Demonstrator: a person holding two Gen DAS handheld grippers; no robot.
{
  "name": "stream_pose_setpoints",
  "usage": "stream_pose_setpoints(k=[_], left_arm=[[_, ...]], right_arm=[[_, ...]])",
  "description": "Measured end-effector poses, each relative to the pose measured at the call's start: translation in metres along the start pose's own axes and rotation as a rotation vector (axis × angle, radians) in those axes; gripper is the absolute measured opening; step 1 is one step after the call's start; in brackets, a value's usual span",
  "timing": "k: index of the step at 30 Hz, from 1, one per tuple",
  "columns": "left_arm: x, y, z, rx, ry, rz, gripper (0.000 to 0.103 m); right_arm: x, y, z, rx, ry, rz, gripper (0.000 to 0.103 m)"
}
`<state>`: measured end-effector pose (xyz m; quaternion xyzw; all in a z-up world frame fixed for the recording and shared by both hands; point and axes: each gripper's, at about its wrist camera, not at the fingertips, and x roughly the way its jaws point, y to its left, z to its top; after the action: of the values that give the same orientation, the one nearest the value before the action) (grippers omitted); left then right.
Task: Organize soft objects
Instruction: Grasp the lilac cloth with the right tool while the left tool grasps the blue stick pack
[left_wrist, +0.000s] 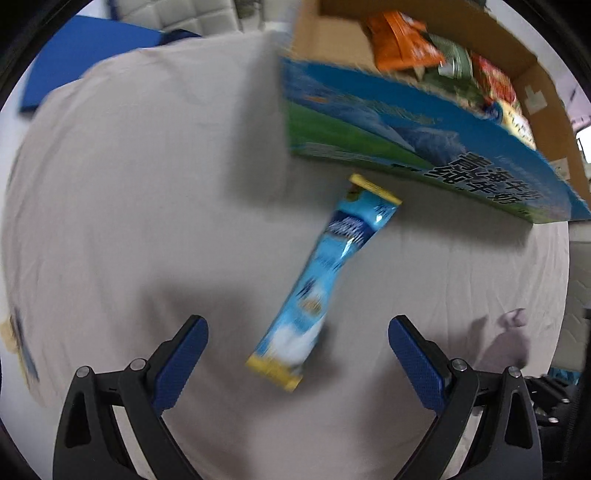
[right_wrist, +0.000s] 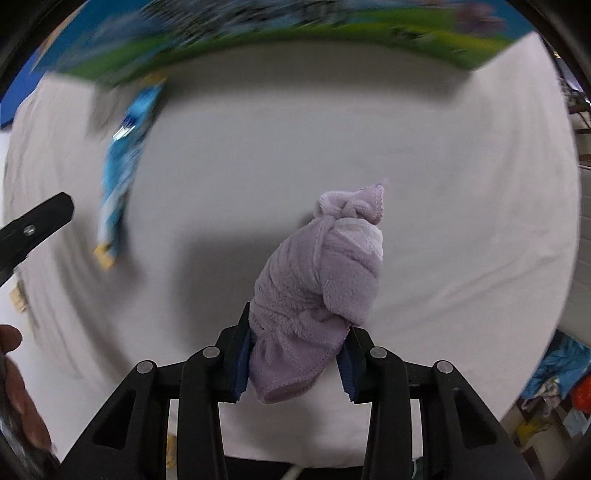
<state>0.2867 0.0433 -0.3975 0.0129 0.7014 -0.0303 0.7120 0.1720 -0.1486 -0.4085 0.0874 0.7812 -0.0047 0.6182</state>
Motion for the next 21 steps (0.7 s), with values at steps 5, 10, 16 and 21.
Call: stream_pose_setpoints(k=[5,10,16,21], left_arm=[[0.036,-0.019,0.019,0.065,0.071,0.006,0.072],[0.048,-0.024,0.016,0.088,0.081,0.007,0.043],[0.045,-0.019,-0.007,0.007,0.09,-0.057,0.022],[0.047,-0.022,-0.023,-0.014,0.069,-0.052,0.022]], right_arm=[[0.002,-0.026,0.015,0.049,0.011,-0.024,0.041],[0.016,-0.031,0.021,0.083,0.026,0.006,0.044],[0.021,-0.032,0.021,0.117,0.007,0.038,0.055],[0.021,-0.033,0.016,0.128,0.009,0.044,0.056]])
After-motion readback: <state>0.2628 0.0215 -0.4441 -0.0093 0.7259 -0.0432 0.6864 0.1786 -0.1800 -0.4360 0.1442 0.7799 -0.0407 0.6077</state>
